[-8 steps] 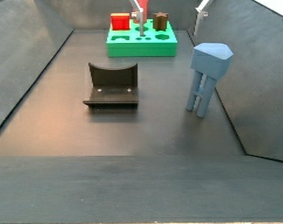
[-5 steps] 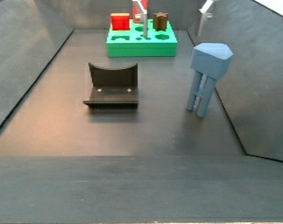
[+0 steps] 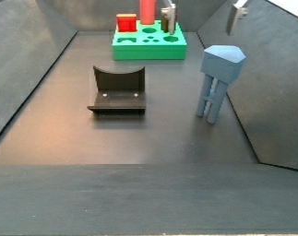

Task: Pick up the 3 prong object. Move up. Move to above the board. Insert the 3 prong object.
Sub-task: Pick up the 3 prong object.

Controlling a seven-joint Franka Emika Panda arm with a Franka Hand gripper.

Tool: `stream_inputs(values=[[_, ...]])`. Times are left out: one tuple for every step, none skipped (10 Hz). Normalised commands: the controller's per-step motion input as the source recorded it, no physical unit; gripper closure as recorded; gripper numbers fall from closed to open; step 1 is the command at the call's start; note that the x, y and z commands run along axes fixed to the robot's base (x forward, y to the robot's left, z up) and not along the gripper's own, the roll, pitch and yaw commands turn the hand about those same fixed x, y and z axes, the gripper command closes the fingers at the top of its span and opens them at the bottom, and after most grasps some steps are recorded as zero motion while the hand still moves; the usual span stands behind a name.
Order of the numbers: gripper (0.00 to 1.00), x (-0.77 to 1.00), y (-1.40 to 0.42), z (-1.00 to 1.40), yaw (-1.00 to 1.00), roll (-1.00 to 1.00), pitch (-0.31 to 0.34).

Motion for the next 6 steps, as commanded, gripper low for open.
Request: stream_inputs(values=[[0.00, -0.34, 0.15, 0.01, -0.41, -0.03, -0.061], [0.00, -0.35, 0.20, 0.01, -0.37, -0.02, -0.036], [0.00, -0.37, 0.15, 0.00, -0.58, -0.04, -0.087], [0.00, -0.33, 0.07, 0.01, -0.70, -0.04, -0.116], [0.00, -0.24, 0.00, 0.01, -0.79, -0.04, -0.124], [0.00, -0.05, 0.00, 0.00, -0.91, -0.06, -0.144]])
